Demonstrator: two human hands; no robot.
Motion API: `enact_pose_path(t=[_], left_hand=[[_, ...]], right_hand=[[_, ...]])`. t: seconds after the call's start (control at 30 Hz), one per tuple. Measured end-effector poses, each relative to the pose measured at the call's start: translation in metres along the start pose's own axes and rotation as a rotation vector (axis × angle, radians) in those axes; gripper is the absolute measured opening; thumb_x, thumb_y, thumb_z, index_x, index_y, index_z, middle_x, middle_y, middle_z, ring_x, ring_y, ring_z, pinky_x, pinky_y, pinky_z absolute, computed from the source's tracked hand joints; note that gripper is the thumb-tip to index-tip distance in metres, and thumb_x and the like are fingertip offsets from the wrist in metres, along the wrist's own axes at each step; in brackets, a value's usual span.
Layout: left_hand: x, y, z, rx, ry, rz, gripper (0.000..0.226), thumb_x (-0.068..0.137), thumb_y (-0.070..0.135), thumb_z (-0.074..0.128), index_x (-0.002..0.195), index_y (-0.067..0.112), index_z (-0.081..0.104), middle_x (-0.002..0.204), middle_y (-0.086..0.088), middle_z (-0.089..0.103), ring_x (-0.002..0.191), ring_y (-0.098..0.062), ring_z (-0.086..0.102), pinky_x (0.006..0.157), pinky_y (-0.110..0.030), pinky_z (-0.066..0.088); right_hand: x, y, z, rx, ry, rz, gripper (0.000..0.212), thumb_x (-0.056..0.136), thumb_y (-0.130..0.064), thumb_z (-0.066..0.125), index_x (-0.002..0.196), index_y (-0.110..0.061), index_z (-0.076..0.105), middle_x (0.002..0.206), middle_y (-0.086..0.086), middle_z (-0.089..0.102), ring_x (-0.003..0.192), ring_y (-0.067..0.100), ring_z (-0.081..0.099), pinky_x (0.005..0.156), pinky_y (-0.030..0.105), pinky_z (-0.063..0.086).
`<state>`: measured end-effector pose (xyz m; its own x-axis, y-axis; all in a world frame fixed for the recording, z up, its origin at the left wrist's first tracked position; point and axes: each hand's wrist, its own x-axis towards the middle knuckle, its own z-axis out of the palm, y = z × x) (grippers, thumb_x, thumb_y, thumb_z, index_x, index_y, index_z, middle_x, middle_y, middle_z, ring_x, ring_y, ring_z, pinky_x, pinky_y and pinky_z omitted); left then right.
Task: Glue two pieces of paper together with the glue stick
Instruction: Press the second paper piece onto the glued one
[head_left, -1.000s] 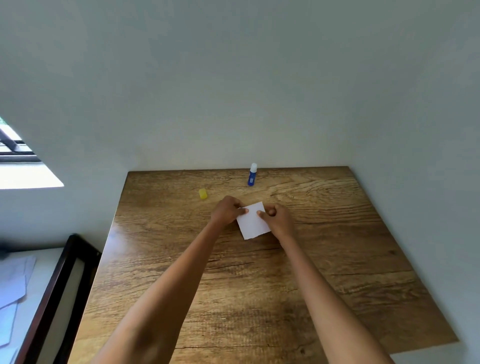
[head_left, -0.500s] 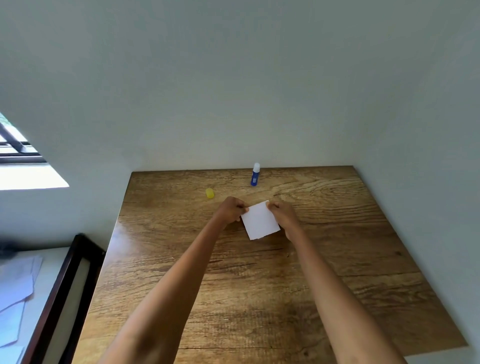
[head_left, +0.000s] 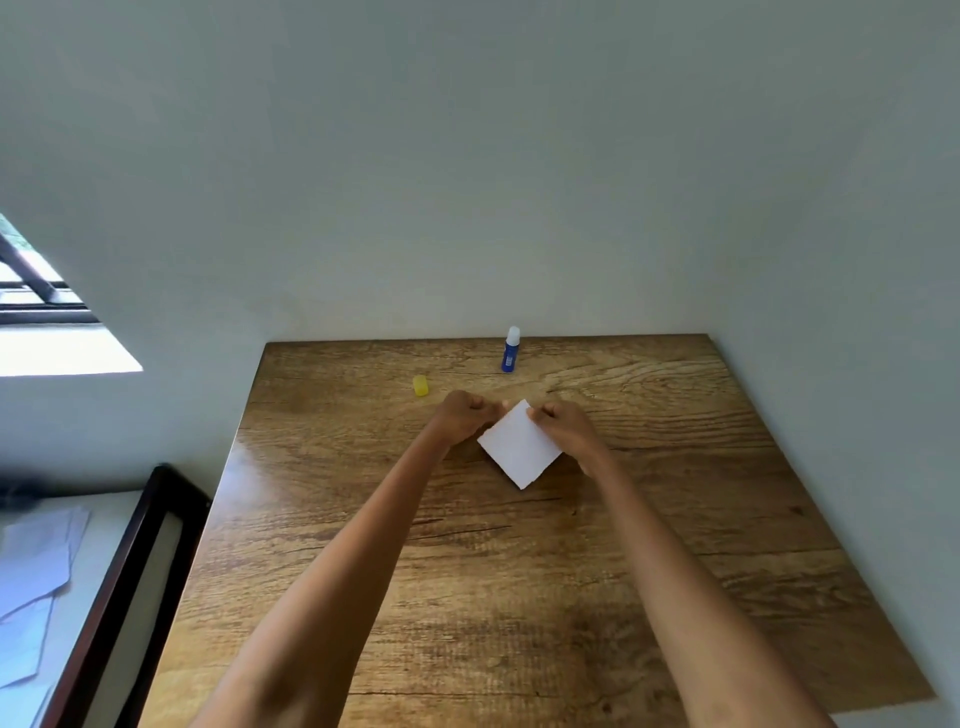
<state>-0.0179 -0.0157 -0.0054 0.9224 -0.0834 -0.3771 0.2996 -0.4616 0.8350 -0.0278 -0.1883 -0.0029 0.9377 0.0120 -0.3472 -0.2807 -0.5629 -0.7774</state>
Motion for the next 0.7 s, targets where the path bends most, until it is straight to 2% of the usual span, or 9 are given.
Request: enact_pose_path(t=[0.07,0.17,0.23,0.3,0.43,0.57,0.63,0.7], left_hand=[[0.001,0.005,0.003,-0.051,0.000,0.033,0.024,0.087,0.031,0.063,0.073,0.012,0.066,0.069,-0.003,0.060,0.061,-0.011,0.049,0.055,-0.023,0.035],[0.002,0.008,0.010,-0.054,0.031,0.059,0.019,0.086,0.024,0.065,0.092,0.008,0.071,0.082,-0.007,0.066,0.073,-0.014,0.055,0.061,-0.025,0.039],[0.003,0.007,0.013,-0.107,0.087,0.024,0.021,0.084,0.025,0.067,0.093,0.006,0.071,0.087,-0.010,0.068,0.077,-0.018,0.058,0.063,-0.029,0.042],[0.003,0.003,0.014,-0.154,0.120,-0.007,0.021,0.084,0.023,0.068,0.094,0.004,0.071,0.090,-0.011,0.069,0.077,-0.017,0.058,0.061,-0.026,0.043],[0.002,0.001,0.010,-0.274,0.214,-0.066,0.024,0.086,0.021,0.065,0.103,0.005,0.069,0.103,-0.012,0.068,0.074,-0.013,0.056,0.054,-0.022,0.039],[0.003,0.003,0.005,-0.348,0.221,-0.120,0.028,0.088,0.021,0.062,0.111,0.005,0.064,0.113,-0.014,0.065,0.091,-0.024,0.058,0.056,-0.024,0.043],[0.003,0.004,0.005,-0.359,0.238,-0.144,0.030,0.089,0.022,0.061,0.114,0.005,0.063,0.116,-0.013,0.063,0.093,-0.023,0.056,0.059,-0.024,0.045],[0.003,0.005,0.005,-0.384,0.254,-0.164,0.031,0.089,0.024,0.061,0.114,0.006,0.062,0.115,-0.011,0.062,0.094,-0.021,0.054,0.060,-0.025,0.046]], right_hand=[[-0.001,-0.004,0.002,0.007,-0.032,-0.039,0.047,0.091,-0.037,0.056,0.093,0.010,0.062,0.080,0.013,0.057,0.068,0.018,0.050,0.057,0.027,0.032],[0.000,-0.009,0.006,0.082,-0.026,-0.053,0.048,0.084,-0.041,0.065,0.082,0.007,0.065,0.071,0.011,0.058,0.064,0.016,0.051,0.055,0.025,0.032],[0.001,-0.009,0.007,0.117,-0.026,-0.047,0.049,0.081,-0.042,0.068,0.083,0.008,0.065,0.074,0.014,0.062,0.063,0.016,0.054,0.055,0.025,0.035],[0.001,-0.007,0.005,0.134,-0.033,-0.043,0.049,0.080,-0.040,0.070,0.086,0.008,0.067,0.081,0.019,0.067,0.066,0.017,0.057,0.056,0.025,0.037],[0.005,0.002,-0.007,0.148,-0.020,-0.021,0.026,0.082,-0.027,0.070,0.091,-0.003,0.071,0.103,0.014,0.070,0.085,0.018,0.063,0.069,0.025,0.044],[0.003,0.008,-0.018,0.157,0.008,-0.011,0.006,0.082,-0.026,0.069,0.083,-0.021,0.071,0.096,0.000,0.071,0.081,0.007,0.061,0.067,0.021,0.046],[0.000,0.010,-0.019,0.198,0.033,-0.012,0.004,0.084,-0.026,0.067,0.081,-0.024,0.069,0.092,-0.002,0.070,0.083,0.008,0.062,0.067,0.020,0.048],[-0.002,0.011,-0.018,0.258,0.016,-0.008,0.010,0.085,-0.027,0.066,0.092,-0.021,0.069,0.096,-0.003,0.069,0.086,0.007,0.063,0.068,0.017,0.050]])
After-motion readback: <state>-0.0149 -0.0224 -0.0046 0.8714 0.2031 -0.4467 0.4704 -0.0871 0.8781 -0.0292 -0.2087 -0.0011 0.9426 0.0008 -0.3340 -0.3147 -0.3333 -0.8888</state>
